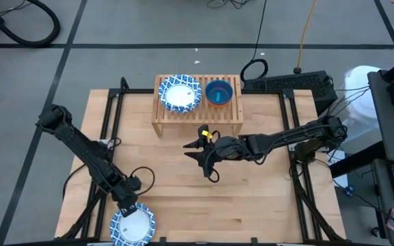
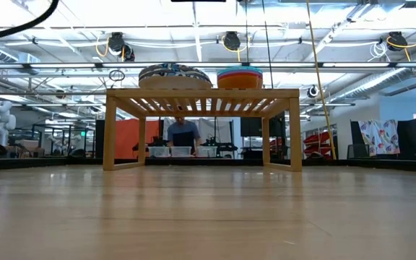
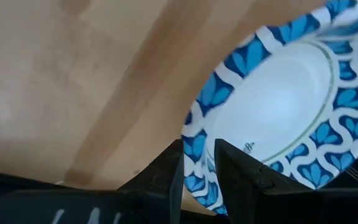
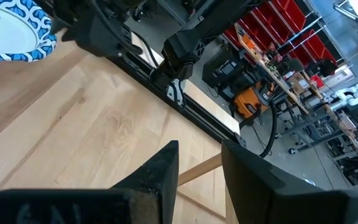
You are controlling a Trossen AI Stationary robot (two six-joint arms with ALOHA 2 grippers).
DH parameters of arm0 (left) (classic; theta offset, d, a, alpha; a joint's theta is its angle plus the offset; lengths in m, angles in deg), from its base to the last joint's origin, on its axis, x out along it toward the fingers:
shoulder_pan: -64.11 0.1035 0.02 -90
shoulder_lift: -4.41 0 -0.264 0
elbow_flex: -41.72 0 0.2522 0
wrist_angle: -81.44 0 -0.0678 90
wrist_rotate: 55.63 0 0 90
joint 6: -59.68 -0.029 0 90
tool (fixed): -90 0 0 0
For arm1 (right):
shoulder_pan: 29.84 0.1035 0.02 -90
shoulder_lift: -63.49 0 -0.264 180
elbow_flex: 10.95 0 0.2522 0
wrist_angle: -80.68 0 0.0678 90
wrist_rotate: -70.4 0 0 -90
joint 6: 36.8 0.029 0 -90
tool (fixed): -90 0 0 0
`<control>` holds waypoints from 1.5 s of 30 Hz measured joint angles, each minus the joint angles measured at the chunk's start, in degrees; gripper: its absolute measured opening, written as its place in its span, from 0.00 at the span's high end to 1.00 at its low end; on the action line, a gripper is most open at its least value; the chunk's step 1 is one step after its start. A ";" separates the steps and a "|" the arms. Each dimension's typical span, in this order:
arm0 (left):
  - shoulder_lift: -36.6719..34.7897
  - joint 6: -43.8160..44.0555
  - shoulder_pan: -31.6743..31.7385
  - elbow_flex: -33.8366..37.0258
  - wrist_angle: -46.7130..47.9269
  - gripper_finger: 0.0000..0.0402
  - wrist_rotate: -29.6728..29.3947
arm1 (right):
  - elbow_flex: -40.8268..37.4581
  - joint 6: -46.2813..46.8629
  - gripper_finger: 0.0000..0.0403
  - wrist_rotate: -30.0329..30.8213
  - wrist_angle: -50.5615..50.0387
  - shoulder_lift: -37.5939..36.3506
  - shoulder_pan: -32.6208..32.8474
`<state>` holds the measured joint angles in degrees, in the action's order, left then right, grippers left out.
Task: Place and stack bowls onto a shelf
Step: Stack the white patterned bowl on top of the white patterned bowl on the shelf
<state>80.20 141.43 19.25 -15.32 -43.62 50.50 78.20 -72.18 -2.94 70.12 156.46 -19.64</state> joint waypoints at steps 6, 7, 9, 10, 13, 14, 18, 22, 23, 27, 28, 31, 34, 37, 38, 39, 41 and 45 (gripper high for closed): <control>0.00 0.95 -1.16 1.52 -1.32 0.76 0.12 | 0.00 -0.04 0.72 -0.02 0.00 0.00 -0.74; 0.00 1.35 -1.29 1.73 -1.33 0.76 0.12 | 0.00 -0.04 0.72 0.00 0.02 0.00 -0.87; 0.00 1.86 -1.58 1.93 -1.32 0.76 0.12 | 0.00 -0.04 0.72 -0.03 0.02 0.00 -1.16; 0.00 1.98 -1.69 1.93 -1.47 0.76 0.12 | -0.01 -0.04 0.72 0.00 0.03 0.00 -1.26; 0.00 2.01 -1.78 1.93 -2.28 0.76 0.12 | 0.00 -0.26 0.72 -0.01 0.02 0.00 -1.62; 0.00 2.17 -1.79 1.93 -2.31 0.76 0.12 | 0.00 -0.26 0.72 -0.03 0.02 0.00 -1.73; 0.00 2.45 -1.77 1.93 -2.46 0.76 0.08 | 0.00 -0.26 0.72 -0.02 0.00 0.00 -1.89; 0.00 2.55 -1.79 1.93 -2.44 0.76 -0.99 | 0.00 -0.45 0.72 -0.02 0.00 0.00 -1.89; 0.03 2.57 -1.78 1.93 -2.44 0.76 -1.25 | 0.00 -0.48 0.72 -0.02 0.00 0.00 -1.89; 1.64 2.54 -1.83 1.93 -2.44 0.76 -1.59 | 0.00 -0.51 0.72 -0.02 0.00 0.00 -1.89; 2.28 2.53 -1.83 1.93 -2.53 0.76 -1.33 | 0.00 -0.74 0.72 -0.02 0.00 0.00 -1.89; 4.33 1.55 -1.87 1.93 -4.39 0.76 -0.74 | -0.01 -1.61 0.72 -0.02 0.00 0.00 -1.89; 5.57 1.10 -1.88 1.93 -7.36 0.76 -0.67 | 0.00 -1.79 0.72 -0.02 0.00 0.00 -1.89; 5.67 1.36 -1.87 1.93 -9.19 0.76 -0.33 | -0.02 -2.05 0.72 -0.02 0.00 0.00 -1.89; 5.66 1.64 -1.85 1.93 -9.26 0.76 0.39 | 0.00 -2.21 0.72 -0.02 0.01 0.00 -1.89; 5.68 1.97 -1.85 1.93 -9.28 0.76 1.15 | -0.02 -2.34 0.72 -0.02 0.03 0.00 -1.89; 5.68 2.38 -1.86 1.93 -9.44 0.76 3.11 | 0.00 -2.69 0.72 -0.01 0.35 0.00 -1.89; 5.68 2.48 -1.85 1.93 -10.76 0.76 5.01 | -0.01 -2.84 0.72 -0.02 0.48 0.00 -1.89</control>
<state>85.88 143.91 17.39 -13.38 -54.38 55.51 78.19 -75.02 -2.96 70.60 156.46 -21.53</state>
